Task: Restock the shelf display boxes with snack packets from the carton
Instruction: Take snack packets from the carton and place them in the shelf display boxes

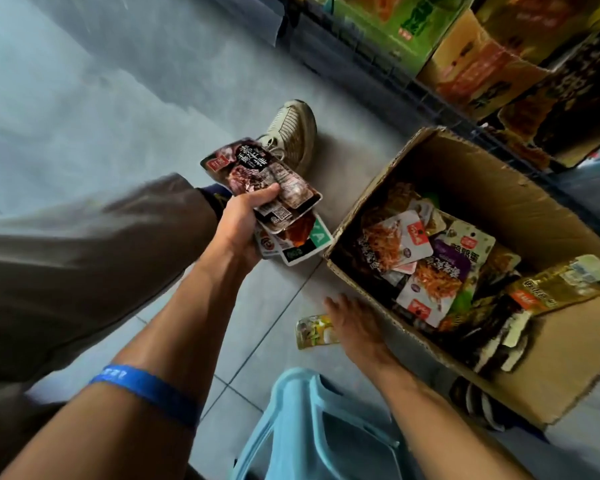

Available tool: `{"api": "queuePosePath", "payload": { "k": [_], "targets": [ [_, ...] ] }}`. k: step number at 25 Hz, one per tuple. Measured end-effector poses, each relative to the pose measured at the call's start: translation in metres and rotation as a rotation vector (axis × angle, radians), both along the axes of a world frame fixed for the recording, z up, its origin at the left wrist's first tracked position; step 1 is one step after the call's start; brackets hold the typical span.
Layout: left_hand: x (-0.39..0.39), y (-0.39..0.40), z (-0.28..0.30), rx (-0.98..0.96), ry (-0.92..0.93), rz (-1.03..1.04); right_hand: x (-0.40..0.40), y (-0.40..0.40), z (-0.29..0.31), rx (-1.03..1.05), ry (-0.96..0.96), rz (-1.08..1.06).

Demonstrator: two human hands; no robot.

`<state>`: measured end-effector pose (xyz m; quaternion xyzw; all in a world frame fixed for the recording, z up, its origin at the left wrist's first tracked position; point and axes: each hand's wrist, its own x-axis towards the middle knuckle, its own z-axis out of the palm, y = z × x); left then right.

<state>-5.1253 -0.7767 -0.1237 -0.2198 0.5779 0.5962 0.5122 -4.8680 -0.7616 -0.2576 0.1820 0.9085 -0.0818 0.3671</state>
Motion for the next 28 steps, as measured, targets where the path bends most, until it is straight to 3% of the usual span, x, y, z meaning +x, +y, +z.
{"api": "queuePosePath", "payload": {
  "k": [3, 7, 10, 14, 16, 18, 21, 25, 28],
  "targets": [
    [-0.006, 0.007, 0.006, 0.032, 0.030, -0.006, 0.011, 0.006, 0.004, 0.039, -0.069, 0.017],
    [0.000, 0.020, 0.024, 0.140, 0.043, 0.008, 0.003, 0.003, 0.063, -0.305, 0.162, -0.217],
    [0.014, 0.036, 0.045, 0.218, 0.048, -0.023, -0.018, 0.021, 0.123, -0.436, 0.361, -0.397],
    [0.036, 0.070, 0.097, 0.201, 0.209, -0.170, -0.008, 0.060, 0.221, -0.655, 0.547, -0.612],
    [0.054, 0.089, 0.122, 0.184, 0.337, -0.262, 0.009, 0.083, 0.270, -0.650, 0.759, -0.781],
    [0.082, 0.108, 0.148, 0.229, 0.436, -0.369, 0.034, 0.114, 0.308, -0.659, 0.953, -1.105],
    [0.146, 0.135, 0.186, 0.357, 0.480, -0.558, 0.084, 0.161, 0.358, -0.678, 1.218, -1.435],
    [0.226, 0.161, 0.242, 0.551, 0.379, -0.658, 0.161, 0.203, 0.416, -0.446, 1.531, -1.582],
    [0.264, 0.177, 0.276, 0.662, 0.403, -0.754, 0.197, 0.219, 0.446, -0.437, 1.692, -1.635]
  ]
}}
